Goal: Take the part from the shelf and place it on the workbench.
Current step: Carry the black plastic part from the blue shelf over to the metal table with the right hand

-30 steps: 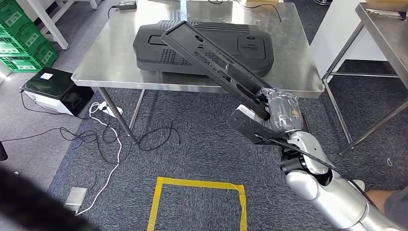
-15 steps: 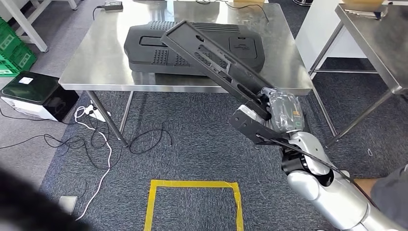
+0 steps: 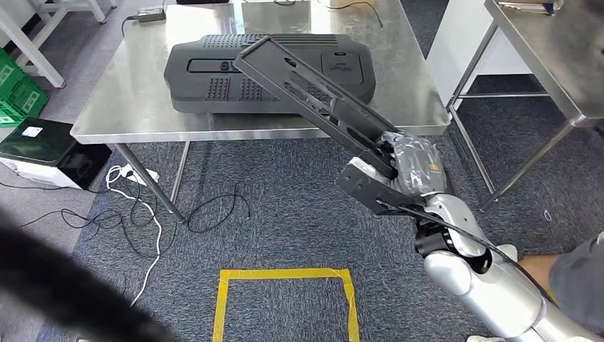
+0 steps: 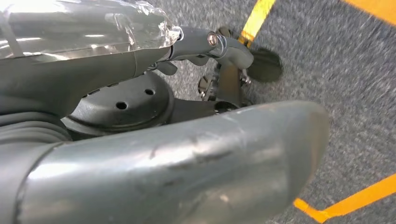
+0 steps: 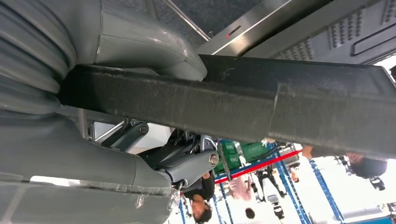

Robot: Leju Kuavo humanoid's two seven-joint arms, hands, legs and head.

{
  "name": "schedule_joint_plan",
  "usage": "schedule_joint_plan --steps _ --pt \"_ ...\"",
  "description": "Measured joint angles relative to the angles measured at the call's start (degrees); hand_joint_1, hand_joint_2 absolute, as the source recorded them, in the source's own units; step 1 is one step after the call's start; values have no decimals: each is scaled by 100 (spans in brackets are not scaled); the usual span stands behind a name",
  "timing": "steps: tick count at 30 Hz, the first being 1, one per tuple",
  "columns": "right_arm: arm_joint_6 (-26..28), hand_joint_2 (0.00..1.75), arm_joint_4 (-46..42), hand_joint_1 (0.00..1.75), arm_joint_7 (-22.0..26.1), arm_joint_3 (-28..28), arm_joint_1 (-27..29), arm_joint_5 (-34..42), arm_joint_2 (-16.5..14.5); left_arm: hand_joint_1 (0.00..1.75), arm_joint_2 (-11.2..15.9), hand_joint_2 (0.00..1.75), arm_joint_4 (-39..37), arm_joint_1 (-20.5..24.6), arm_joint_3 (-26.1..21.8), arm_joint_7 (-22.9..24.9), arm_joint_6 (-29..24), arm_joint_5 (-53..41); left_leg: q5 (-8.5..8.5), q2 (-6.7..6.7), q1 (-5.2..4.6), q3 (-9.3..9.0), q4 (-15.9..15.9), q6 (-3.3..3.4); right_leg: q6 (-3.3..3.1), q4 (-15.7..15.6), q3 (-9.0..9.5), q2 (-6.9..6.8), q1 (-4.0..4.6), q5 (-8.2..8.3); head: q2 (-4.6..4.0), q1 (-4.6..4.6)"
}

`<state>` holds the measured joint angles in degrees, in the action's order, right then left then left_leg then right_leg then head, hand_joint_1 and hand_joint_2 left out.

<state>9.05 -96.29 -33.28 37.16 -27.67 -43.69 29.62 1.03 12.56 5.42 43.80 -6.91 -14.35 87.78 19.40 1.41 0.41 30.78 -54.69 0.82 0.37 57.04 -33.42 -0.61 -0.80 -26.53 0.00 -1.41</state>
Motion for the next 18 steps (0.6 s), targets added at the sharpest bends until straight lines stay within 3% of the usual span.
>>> schedule_joint_plan --steps 1,3,5,6,7,9,10,11,14,16,18 --pt "0 175 3 175 13 1 -9 2 -2 0 -5 0 1 5 0 -1 -1 -1 -74 9 23 -111 188 12 1 54 -7 7 10 -34 0 0" --pt "0 175 13 175 36 2 -43 2 -7 0 -8 0 1 20 -1 -3 -1 -2 -160 14 69 -263 403 -16 31 557 -256 42 -13 -259 0 46" --pt "1 175 27 175 48 9 -48 8 -11 0 -13 0 1 32 -2 -4 -2 -2 -134 21 134 -295 406 -89 109 1205 -638 55 -93 -476 0 92" --pt "0 175 37 175 51 13 -38 12 -13 0 -19 0 1 33 -2 -4 -2 -2 -92 21 178 -300 369 -146 163 1287 -720 52 -137 -437 0 105" --pt "0 175 46 175 53 16 -30 14 -14 0 -25 0 1 33 -2 -4 -3 -3 -35 21 236 -301 304 -217 229 1169 -699 44 -188 -296 0 119" --pt "0 175 62 175 59 20 -23 14 -19 0 -18 0 -2 38 -2 -4 -15 -3 135 21 340 -273 92 -393 390 572 -439 17 -273 34 -3 129" --pt "1 175 69 175 64 22 -20 14 -22 0 -11 0 -5 48 -2 -4 -26 -3 240 21 370 -241 -48 -481 405 367 -335 25 -292 82 -8 124" --pt "2 175 79 175 68 26 -8 13 -26 0 -5 0 -9 57 -1 -5 -38 -3 328 20 378 -218 -154 -549 366 298 -287 36 -294 46 -14 97" --pt "5 175 94 175 69 34 5 9 -28 0 -13 0 -12 76 0 -8 -53 -3 440 14 386 -248 -248 -626 88 450 -300 87 -255 -148 -22 -41" --pt "8 175 93 175 73 35 -17 6 -29 0 -22 0 -12 88 0 -13 -55 -3 591 -1 395 -189 -470 -617 -2 474 -279 103 -225 -190 -21 -178" --pt "12 175 93 175 76 37 -24 1 -30 0 -26 0 -12 94 0 -20 -57 -4 924 -26 338 171 -1183 -548 -52 466 -255 110 -183 -203 -17 -312"
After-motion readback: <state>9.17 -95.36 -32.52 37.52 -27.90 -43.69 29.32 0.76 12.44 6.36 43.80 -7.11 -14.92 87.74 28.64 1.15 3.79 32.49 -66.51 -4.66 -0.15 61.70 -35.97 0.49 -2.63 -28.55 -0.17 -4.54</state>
